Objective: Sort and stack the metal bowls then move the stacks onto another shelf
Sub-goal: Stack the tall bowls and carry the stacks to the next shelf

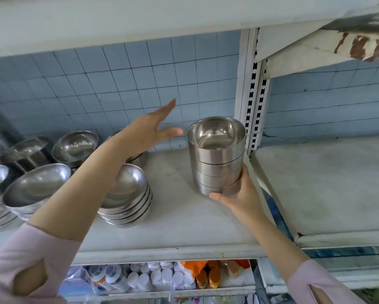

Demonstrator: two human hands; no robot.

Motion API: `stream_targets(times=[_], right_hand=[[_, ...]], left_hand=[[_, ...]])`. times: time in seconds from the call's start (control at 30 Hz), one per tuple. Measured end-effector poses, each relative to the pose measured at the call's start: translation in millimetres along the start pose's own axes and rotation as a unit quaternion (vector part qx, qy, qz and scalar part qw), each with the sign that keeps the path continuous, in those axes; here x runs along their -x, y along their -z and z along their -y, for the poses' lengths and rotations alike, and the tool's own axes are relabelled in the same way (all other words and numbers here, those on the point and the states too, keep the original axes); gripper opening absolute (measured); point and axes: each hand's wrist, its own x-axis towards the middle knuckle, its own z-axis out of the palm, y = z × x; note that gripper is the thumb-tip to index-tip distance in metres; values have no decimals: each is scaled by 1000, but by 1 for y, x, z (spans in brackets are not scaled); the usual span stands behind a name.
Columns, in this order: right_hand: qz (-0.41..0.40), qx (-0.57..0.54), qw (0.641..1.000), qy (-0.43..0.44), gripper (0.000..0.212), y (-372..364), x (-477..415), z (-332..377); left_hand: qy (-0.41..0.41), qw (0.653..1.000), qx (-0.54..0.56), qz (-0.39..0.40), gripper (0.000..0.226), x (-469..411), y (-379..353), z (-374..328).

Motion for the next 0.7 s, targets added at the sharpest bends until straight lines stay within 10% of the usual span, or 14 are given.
stream_targets(times=[0.33, 0.7], right_hand=[[-23, 18, 1000, 6, 104, -51, -38, 6], [-59, 80, 995, 24, 112, -62, -44, 3]], left_hand=[[250, 962, -95, 57, 51, -11, 11, 119], [173, 969, -162, 66, 35, -34, 11, 129]])
